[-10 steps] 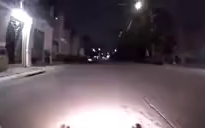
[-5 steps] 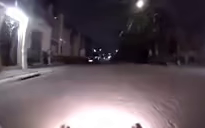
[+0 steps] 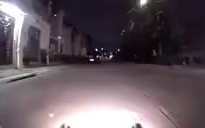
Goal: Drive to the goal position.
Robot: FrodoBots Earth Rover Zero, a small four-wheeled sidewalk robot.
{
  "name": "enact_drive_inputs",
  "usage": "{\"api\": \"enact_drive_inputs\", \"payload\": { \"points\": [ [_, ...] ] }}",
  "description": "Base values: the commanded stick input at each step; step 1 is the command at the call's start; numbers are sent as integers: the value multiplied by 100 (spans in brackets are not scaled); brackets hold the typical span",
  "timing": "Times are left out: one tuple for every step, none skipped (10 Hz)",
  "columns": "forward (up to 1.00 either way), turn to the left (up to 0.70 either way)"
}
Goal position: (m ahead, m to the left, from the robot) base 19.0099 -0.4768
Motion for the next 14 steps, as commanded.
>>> {"api": "enact_drive_inputs", "payload": {
  "points": [
    [100,-3],
    [100,-32],
    [100,-1],
    [100,0],
    [100,0],
    [100,0],
    [100,0],
    [100,0],
    [100,0],
    [100,0],
    [100,0],
    [100,0],
    [100,-8],
    [100,-39]
  ]
}}
